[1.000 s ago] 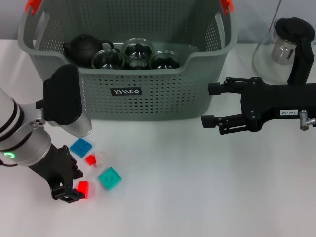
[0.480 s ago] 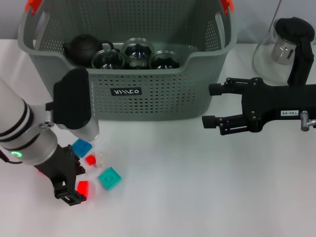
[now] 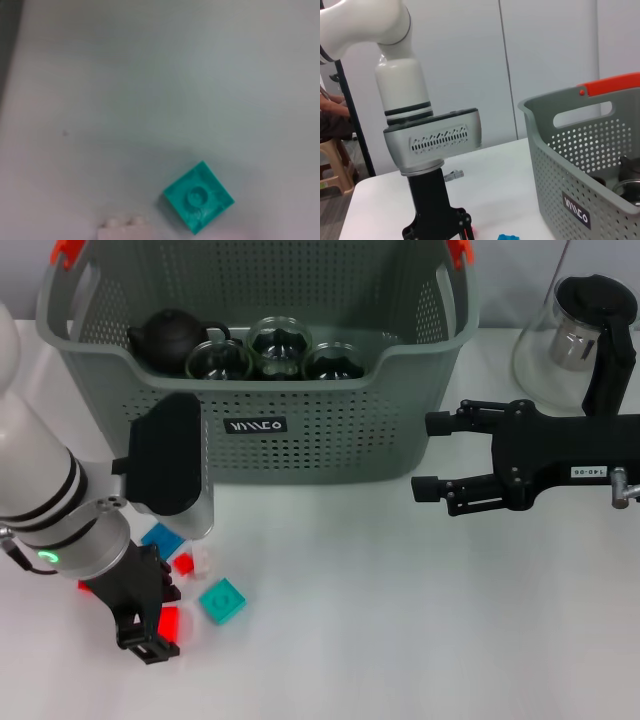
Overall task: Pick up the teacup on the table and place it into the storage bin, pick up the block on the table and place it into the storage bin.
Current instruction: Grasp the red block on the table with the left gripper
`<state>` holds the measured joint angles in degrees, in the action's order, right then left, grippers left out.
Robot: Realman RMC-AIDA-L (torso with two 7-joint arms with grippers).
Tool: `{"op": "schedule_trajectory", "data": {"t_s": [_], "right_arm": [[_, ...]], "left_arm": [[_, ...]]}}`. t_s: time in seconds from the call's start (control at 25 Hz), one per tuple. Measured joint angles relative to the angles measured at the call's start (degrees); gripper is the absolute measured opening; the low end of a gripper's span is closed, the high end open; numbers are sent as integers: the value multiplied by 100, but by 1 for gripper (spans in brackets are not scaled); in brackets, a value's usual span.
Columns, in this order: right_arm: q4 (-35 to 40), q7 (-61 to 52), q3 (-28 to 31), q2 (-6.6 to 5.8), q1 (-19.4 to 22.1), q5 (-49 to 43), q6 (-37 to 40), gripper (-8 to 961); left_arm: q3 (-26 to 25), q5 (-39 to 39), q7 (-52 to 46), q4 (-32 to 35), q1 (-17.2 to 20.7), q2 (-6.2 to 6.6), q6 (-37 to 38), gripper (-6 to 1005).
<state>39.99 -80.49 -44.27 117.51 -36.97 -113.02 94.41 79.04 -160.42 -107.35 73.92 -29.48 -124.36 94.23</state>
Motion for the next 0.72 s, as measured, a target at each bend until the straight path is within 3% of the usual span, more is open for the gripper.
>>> {"op": "schedule_trajectory", "data": {"t_s": [0.72], "right_arm": [[0, 11, 95, 0, -3, -1, 63, 943]], "left_arm": [[14, 13, 64, -67, -1, 0, -21, 622]]}}
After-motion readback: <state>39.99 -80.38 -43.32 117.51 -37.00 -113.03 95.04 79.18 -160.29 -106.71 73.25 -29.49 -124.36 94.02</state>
